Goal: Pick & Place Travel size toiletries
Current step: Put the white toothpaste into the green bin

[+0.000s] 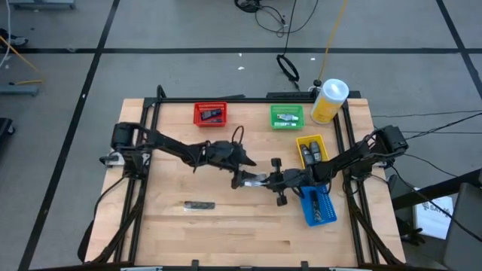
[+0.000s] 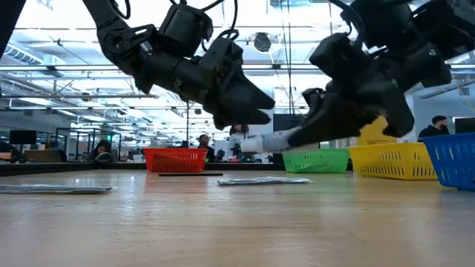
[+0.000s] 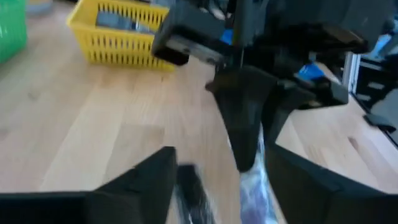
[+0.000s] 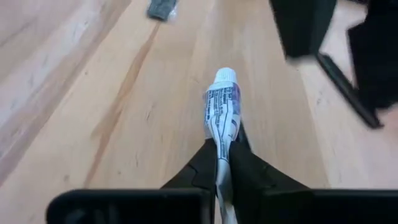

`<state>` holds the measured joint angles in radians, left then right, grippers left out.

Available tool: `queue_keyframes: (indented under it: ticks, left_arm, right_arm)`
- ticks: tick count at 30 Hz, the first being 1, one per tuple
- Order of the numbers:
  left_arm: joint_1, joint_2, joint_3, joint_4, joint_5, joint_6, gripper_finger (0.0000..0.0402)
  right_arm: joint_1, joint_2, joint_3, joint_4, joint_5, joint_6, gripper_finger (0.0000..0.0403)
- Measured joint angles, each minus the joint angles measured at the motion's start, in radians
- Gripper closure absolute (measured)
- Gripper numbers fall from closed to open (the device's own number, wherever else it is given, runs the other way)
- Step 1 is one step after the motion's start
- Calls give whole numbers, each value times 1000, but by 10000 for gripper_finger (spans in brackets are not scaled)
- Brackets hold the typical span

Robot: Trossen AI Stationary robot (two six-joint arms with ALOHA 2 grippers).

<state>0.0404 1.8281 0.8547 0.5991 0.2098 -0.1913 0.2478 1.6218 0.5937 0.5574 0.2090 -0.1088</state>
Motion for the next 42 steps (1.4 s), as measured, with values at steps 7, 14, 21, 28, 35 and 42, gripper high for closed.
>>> queue_keyframes:
  ticks: [7, 14, 21, 28, 35, 42]
  left_arm:
    - [19, -129, 0, -299, -237, -10, 85]
    - [-45, -141, -47, -366, -452, -18, 76]
    - [-113, -140, -194, -130, -498, -177, 76]
    - [-170, -140, -256, 30, -654, -231, 76]
    - [-173, -140, -257, 44, -674, -218, 76]
    - [-172, -140, -257, 48, -674, -211, 76]
  right_arm:
    - [35, -17, -1, -27, 34, 135, 388]
    - [27, -196, 1, -216, 145, 232, 386]
    - [-100, -468, 16, -498, 183, 227, 386]
    - [-426, -535, 205, -860, 106, 119, 385]
    - [-834, -395, 325, -1010, -210, -41, 385]
    - [-1032, -173, 395, -1010, -351, -186, 385]
